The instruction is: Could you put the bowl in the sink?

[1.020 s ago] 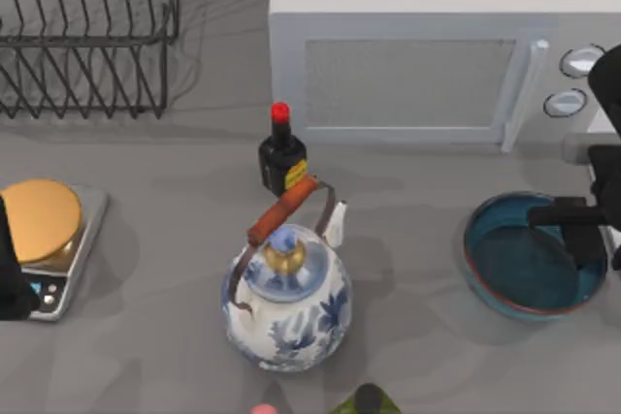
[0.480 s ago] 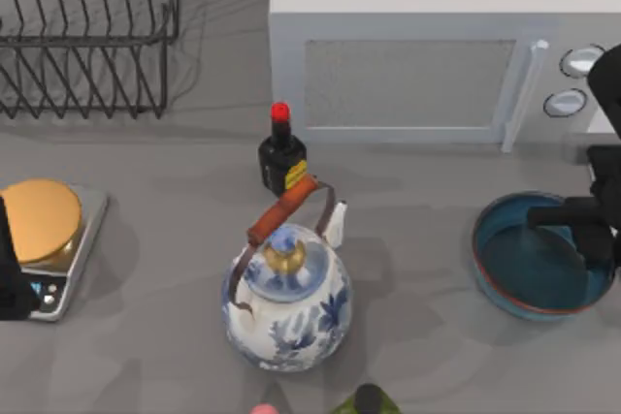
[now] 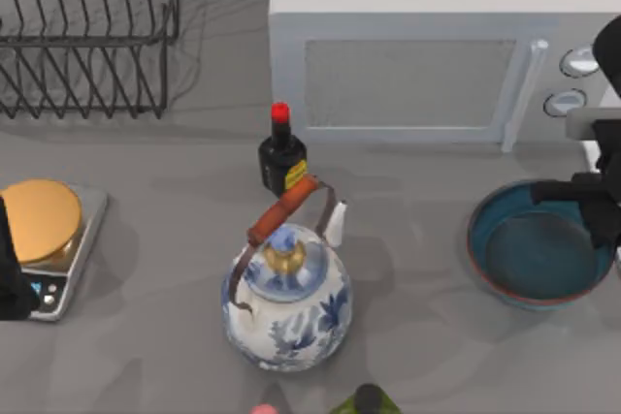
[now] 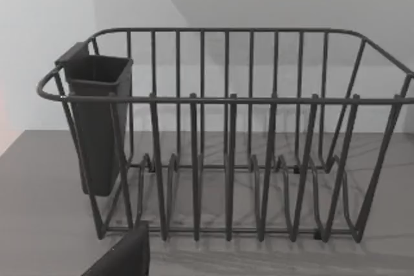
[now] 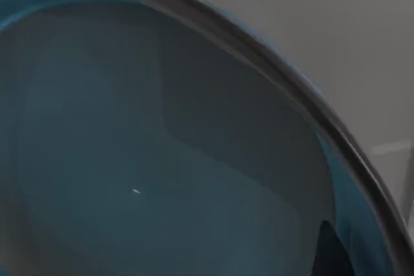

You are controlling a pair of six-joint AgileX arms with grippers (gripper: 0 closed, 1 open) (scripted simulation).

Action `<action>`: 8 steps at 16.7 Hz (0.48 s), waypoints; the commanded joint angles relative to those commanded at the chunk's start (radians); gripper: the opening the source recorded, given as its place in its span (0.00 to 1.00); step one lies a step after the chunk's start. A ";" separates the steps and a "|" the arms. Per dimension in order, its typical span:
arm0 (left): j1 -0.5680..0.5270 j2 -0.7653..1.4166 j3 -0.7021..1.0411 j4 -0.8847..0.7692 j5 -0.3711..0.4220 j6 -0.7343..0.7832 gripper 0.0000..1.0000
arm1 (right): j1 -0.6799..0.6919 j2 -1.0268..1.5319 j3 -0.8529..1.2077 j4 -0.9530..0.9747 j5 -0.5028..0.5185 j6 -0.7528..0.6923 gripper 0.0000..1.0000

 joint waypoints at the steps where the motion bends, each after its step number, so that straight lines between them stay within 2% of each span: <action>1: 0.000 0.000 0.000 0.000 0.000 0.000 1.00 | -0.001 -0.010 0.038 -0.055 0.000 0.000 0.00; 5: 0.000 0.000 0.000 0.000 0.000 0.000 1.00 | -0.004 -0.056 0.219 -0.322 0.000 -0.003 0.00; 8: 0.000 0.000 0.000 0.000 0.000 0.000 1.00 | -0.004 -0.093 0.333 -0.441 -0.001 -0.006 0.00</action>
